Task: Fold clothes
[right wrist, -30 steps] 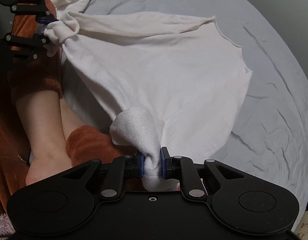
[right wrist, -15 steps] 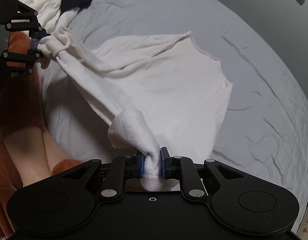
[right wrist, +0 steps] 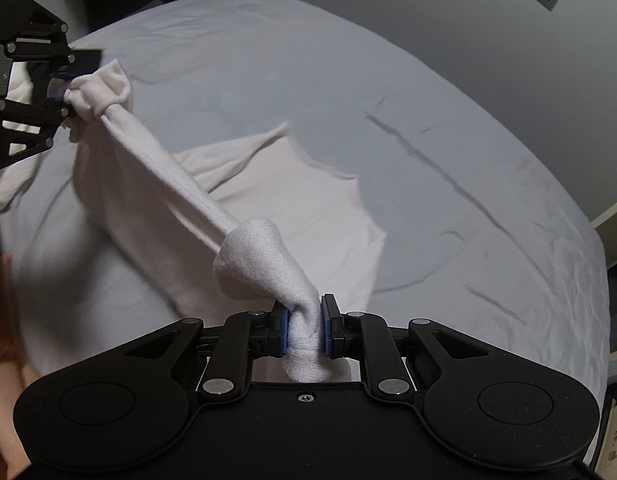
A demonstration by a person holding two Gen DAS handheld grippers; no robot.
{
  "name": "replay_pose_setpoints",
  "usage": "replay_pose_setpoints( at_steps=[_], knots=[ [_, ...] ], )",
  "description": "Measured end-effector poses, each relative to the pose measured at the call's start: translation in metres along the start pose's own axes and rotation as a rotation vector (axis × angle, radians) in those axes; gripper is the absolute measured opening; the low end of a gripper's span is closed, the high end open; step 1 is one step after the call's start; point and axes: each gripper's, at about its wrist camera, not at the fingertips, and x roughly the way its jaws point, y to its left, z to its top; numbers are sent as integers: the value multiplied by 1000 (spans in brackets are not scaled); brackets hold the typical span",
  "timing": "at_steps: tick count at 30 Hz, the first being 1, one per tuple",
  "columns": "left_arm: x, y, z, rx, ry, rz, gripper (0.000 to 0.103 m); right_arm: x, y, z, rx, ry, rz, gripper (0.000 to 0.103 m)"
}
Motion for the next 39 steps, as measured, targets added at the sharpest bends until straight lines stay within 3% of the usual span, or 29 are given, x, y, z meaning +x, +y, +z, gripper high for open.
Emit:
replay_pose_setpoints(
  at_steps=[9, 12, 18, 21, 24, 30, 34, 39],
  knots=[
    [98, 25, 21, 2, 67, -47, 17, 96, -50, 50, 23, 40, 22, 14],
    [140, 28, 26, -22, 99, -103, 18, 136, -64, 58, 44, 68, 58, 14],
    [187, 23, 22, -76, 90, -170, 25, 202, -80, 55, 103, 133, 119, 14],
    [197, 24, 15, -103, 80, -161, 40, 219, -88, 51, 148, 129, 130, 19],
    [202, 29, 6, -153, 58, -135, 49, 223, -96, 51, 199, 104, 103, 39],
    [185, 63, -12, -376, -13, -63, 56, 214, -126, 53, 356, -4, 14, 40],
    [166, 71, -22, -368, -27, -37, 57, 197, -134, 50, 375, -28, 9, 40],
    [135, 62, -35, -336, 7, -120, 57, 178, -126, 35, 367, 17, 46, 40]
  ],
)
